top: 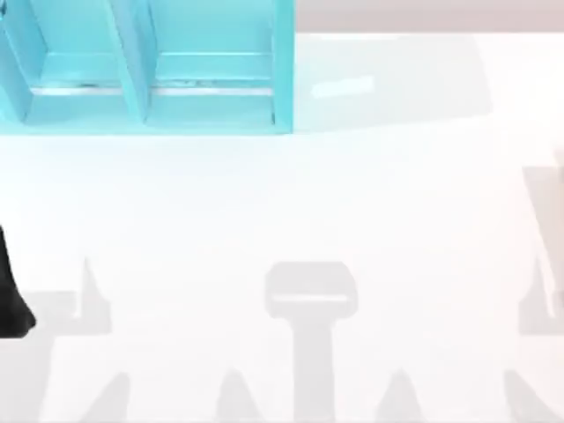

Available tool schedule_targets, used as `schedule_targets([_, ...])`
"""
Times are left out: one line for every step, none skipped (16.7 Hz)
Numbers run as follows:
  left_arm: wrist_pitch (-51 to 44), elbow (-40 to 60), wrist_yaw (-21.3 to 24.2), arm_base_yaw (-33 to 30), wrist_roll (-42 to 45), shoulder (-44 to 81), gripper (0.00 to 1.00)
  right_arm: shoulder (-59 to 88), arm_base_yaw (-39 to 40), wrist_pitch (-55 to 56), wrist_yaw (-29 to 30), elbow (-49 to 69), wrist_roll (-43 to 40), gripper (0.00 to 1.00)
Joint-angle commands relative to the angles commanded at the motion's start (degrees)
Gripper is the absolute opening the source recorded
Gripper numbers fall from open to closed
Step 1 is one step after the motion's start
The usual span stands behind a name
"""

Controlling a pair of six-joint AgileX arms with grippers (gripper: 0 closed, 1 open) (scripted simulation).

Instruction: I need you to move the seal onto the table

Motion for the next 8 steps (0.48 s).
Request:
schedule_targets([0.00,0.00,0.00,0.00,0.00,0.00,1.00,0.00,0.00,0.00,0.00,0.00,0.00,1.00])
schedule_targets([0.00,0.00,0.00,0.00,0.00,0.00,1.00,0.03,-0.01,-0.03,0.00,0.03,-0.01,1.00])
schedule_targets([0.00,0.00,0.00,0.00,0.00,0.00,1.00,0.65,-0.26,-0.62,0.00,0.63,-0.25,1.00])
schedule_targets([0.00,0.00,0.00,0.00,0.00,0.00,1.00,1.87,-0.74,-1.75,0.00,1.82,-0.71,1.00])
schedule_targets([0.00,0.00,0.00,0.00,0.00,0.00,1.00,3.71,-1.43,-3.38,0.00,3.55,-1.38,1.00])
schedule_targets([0.00,0.00,0.00,0.00,0.00,0.00,1.00,6.15,-2.31,-5.46,-0.01,5.77,-2.24,1.00])
schedule_targets([0.00,0.00,0.00,0.00,0.00,0.00,1.00,9.21,-3.36,-7.92,-0.01,8.42,-3.26,1.00])
schedule_targets([0.00,0.00,0.00,0.00,0.00,0.00,1.00,12.85,-4.54,-10.72,-0.02,11.46,-4.41,1.00])
